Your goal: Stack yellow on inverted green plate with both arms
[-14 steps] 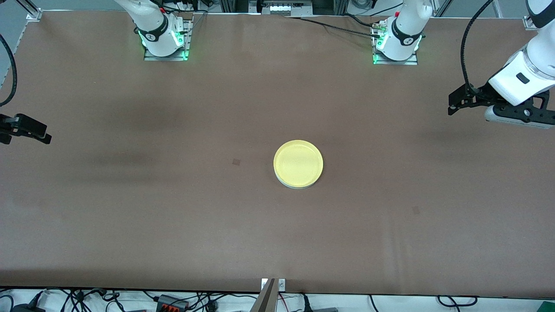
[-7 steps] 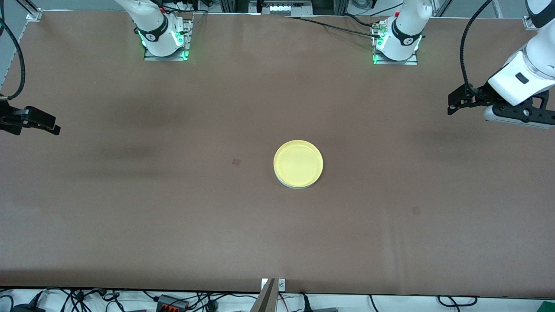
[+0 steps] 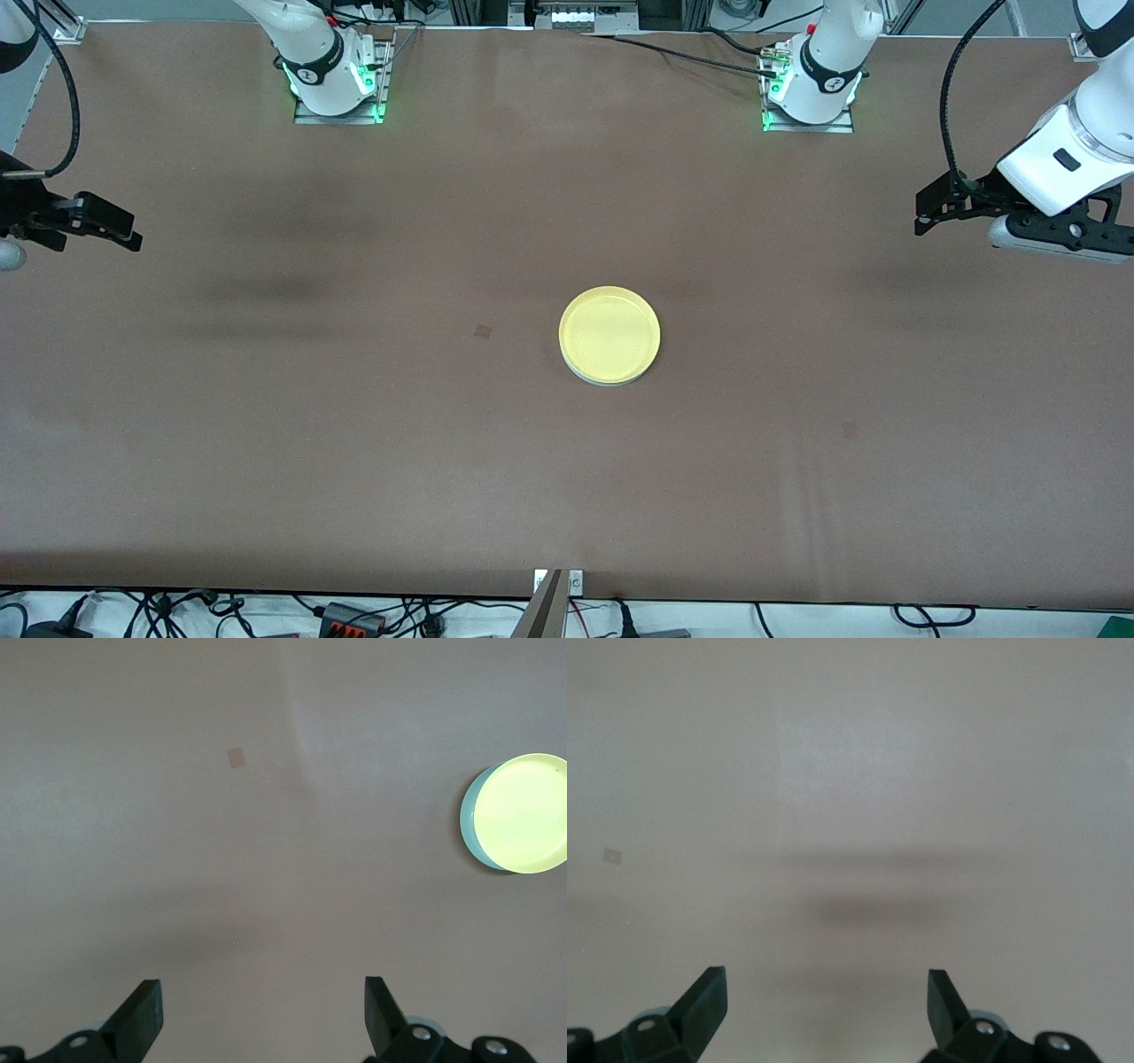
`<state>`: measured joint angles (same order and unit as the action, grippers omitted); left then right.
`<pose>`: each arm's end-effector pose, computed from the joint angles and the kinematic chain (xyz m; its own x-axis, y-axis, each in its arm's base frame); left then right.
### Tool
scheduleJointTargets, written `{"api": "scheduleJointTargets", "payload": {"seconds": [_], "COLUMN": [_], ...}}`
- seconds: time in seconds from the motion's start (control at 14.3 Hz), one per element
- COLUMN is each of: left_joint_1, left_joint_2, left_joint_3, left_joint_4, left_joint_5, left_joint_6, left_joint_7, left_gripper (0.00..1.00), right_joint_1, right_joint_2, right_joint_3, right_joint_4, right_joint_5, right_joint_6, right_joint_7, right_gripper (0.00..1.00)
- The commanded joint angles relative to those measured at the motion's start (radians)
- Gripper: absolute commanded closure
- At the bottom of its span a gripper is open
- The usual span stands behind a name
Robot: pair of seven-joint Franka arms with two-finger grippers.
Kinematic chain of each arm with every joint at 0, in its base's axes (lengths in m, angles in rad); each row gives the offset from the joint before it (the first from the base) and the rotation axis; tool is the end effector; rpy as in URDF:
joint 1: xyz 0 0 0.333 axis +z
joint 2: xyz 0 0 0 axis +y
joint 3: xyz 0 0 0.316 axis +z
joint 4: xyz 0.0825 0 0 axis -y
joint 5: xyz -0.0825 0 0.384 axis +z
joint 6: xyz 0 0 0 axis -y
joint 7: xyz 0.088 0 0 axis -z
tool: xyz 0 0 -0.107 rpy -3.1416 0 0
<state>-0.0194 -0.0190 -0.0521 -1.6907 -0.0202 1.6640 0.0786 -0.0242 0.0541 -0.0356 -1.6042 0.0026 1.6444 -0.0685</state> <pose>0.5524 -0.0418 0.5862 0.9890 -0.1476 -0.0062 -0.1475 -0.9889 0.0197 0.5747 -0.0336 0.5845 0.9999 0.0085 -0.0138 0.0085 -1.0000 -0.0016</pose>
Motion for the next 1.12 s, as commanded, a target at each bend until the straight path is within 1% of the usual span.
{"api": "scheduleJointTargets", "payload": {"seconds": [0.0, 0.28, 1.05], "left_joint_1": [-0.004, -0.004, -0.007], "left_joint_2": [0.013, 0.011, 0.011], "left_joint_3": [0.001, 0.001, -0.003], "left_joint_4": [0.029, 0.029, 0.031], "left_joint_5": [-0.004, -0.004, -0.006], "left_joint_6": [-0.016, -0.016, -0.016], "left_joint_7": [0.012, 0.012, 0.010], "left_gripper": [0.00, 0.00, 0.00], "right_joint_1": [-0.010, -0.013, -0.010], "right_joint_2": [-0.026, -0.020, -0.025], "right_joint_3": [0.016, 0.014, 0.016], "right_joint_4": [-0.029, -0.014, -0.026], "right_joint_5": [-0.013, -0.004, -0.016], "right_joint_6": [0.017, 0.005, 0.008], "right_joint_7": [0.019, 0.021, 0.039], "right_gripper": [0.00, 0.00, 0.00]}}
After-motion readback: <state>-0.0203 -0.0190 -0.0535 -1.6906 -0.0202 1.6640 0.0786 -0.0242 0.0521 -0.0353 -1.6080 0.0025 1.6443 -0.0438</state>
